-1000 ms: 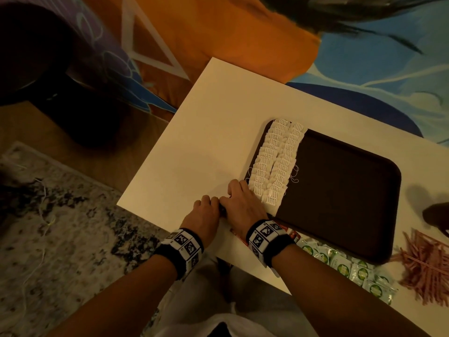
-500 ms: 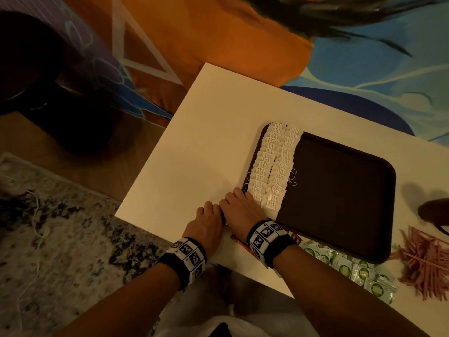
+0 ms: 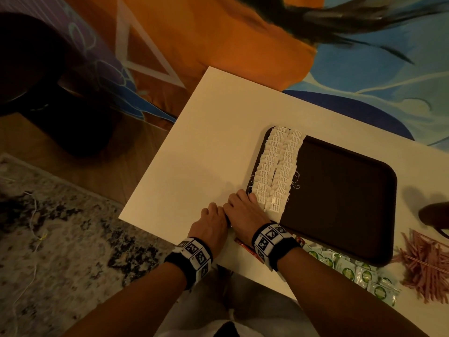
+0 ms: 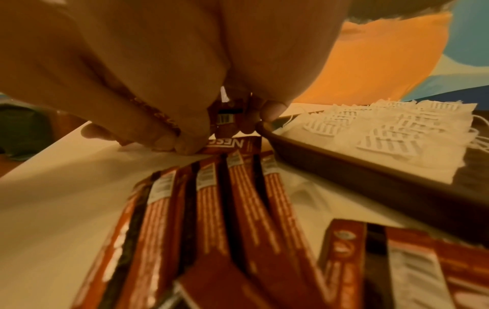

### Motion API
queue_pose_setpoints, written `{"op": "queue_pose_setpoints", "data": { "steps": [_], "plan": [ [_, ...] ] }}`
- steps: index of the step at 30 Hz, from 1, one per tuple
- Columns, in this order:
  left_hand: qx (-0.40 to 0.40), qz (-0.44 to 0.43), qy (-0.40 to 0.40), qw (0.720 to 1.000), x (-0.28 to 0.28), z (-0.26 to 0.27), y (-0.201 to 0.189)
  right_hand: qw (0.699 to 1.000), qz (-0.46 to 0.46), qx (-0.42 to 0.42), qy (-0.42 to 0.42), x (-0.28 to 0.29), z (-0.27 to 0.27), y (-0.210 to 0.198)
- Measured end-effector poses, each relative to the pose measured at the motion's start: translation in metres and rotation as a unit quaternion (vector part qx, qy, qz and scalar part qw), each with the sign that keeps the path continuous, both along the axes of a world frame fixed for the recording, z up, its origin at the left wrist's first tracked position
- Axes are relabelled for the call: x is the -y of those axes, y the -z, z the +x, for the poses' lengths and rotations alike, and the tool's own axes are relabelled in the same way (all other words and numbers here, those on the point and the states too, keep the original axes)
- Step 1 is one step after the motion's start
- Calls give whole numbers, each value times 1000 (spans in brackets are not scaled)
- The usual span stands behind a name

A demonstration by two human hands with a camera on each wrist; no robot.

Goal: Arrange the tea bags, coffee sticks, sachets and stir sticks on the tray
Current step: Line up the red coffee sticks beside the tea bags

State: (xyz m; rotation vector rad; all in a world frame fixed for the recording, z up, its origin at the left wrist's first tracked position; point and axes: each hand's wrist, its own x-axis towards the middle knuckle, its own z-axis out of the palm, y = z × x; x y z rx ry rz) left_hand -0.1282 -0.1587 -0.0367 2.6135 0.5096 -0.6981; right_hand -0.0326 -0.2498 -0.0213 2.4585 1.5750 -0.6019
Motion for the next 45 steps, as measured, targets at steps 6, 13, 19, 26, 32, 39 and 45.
{"op": "queue_pose_setpoints", "data": {
  "steps": [6, 13, 19, 26, 32, 39, 45],
  "plan": [
    [40, -33, -33, 998, -11, 2, -12, 998, 39, -34, 19, -1, 3, -13],
    [74, -193, -71, 976, -48, 22, -43, 920, 209, -212, 253, 1, 35, -43],
    [115, -278, -155, 941, -60, 46, -54, 887, 227, -207, 345, 9, 60, -52],
    [101, -298, -102, 944, -54, 86, -53, 794, 304, -251, 464, 25, 82, -63],
    [72, -303, -20, 950, -40, 125, -52, 755, 352, -244, 497, 35, 92, -74],
    [93, -392, -20, 915, -10, 162, -68, 671, 408, -237, 572, 64, 108, -70],
    [118, -430, -69, 892, 21, 187, -82, 654, 443, -232, 567, 94, 135, -79]
  ]
}}
